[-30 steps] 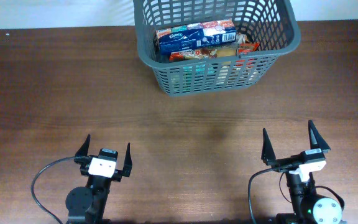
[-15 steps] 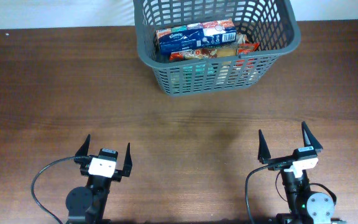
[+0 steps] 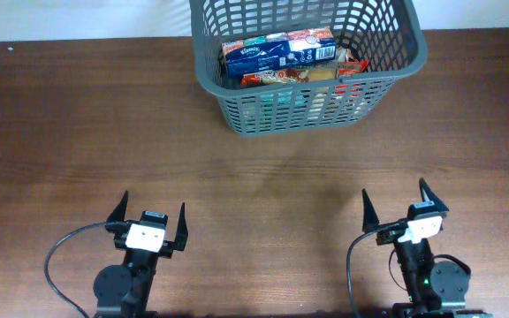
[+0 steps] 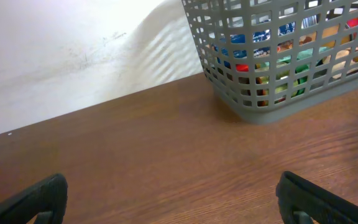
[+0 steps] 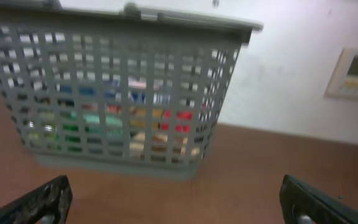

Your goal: Pack container

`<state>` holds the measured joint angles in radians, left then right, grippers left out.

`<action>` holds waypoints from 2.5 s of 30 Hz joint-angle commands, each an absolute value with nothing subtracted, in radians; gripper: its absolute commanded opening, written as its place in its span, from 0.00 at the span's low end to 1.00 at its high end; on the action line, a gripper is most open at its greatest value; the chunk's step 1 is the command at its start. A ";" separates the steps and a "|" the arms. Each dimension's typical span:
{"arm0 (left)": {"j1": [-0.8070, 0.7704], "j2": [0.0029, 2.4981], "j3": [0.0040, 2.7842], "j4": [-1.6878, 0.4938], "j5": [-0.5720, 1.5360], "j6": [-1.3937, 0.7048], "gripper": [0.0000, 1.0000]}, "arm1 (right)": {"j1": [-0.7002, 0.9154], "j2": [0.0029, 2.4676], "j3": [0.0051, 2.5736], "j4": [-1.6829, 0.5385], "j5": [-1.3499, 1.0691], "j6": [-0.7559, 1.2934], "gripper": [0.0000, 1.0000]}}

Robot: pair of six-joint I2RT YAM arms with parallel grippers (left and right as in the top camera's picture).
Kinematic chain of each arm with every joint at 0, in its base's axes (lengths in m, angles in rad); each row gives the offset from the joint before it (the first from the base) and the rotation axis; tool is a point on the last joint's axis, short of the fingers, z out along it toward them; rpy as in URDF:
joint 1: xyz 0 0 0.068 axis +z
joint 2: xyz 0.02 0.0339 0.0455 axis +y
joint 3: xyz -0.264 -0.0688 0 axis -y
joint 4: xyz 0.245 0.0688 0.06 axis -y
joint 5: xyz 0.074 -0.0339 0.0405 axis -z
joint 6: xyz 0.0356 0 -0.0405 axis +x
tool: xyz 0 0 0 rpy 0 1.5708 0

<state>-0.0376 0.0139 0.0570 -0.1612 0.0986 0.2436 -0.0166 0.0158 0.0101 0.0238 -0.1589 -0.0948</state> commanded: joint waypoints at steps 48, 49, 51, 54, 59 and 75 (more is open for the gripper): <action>-0.041 0.005 0.047 -0.159 0.112 0.256 0.99 | -0.007 0.003 0.006 -0.065 -0.139 -0.100 0.99; -0.041 0.005 0.047 -0.158 0.112 0.256 0.99 | -0.007 0.003 0.006 -0.065 -0.139 -0.100 0.99; -0.041 0.005 0.047 -0.159 0.112 0.256 0.99 | -0.007 0.004 0.006 -0.065 -0.139 -0.100 0.99; -0.041 0.005 0.047 -0.158 0.112 0.256 0.99 | -0.007 0.003 0.006 -0.065 -0.139 -0.100 0.99; -0.041 0.005 0.047 -0.159 0.112 0.256 0.99 | -0.007 0.003 0.006 -0.065 -0.139 -0.101 0.99; -0.041 0.005 0.047 -0.159 0.112 0.256 0.99 | -0.007 0.003 0.006 -0.065 -0.139 -0.101 0.99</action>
<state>-0.0376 0.0139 0.0570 -0.1612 0.0986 0.2436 -0.0166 0.0158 0.0101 -0.0566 -0.1555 -0.1017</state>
